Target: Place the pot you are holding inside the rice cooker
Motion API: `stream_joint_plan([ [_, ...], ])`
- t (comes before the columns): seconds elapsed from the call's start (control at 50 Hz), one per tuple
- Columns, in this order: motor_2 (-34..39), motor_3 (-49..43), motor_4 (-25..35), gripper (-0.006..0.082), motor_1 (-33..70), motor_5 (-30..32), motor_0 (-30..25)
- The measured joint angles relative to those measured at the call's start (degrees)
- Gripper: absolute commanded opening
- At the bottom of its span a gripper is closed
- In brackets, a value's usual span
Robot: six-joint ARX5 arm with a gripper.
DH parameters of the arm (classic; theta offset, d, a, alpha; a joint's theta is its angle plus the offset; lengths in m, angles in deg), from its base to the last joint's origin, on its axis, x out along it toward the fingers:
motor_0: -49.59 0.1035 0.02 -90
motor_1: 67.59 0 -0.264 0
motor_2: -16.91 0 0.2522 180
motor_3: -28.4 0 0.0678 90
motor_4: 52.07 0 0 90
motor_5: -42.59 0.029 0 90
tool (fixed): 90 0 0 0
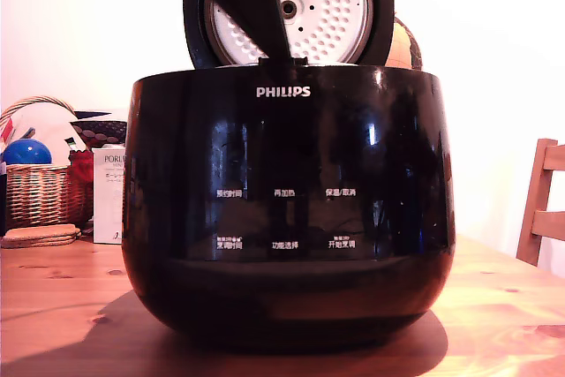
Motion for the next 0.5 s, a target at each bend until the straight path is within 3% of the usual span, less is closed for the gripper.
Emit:
stream_joint_plan([
  [0.14,-0.04,-1.14,1.09,0.0206,-3.19,-2.78,0.11],
  [0.3,-0.04,-1.36,1.27,-0.0032,-11.1,-8.39,2.93],
  [0.5,-0.07,-1.33,-0.9,-0.0019,-19.43,-16.09,9.84],
])
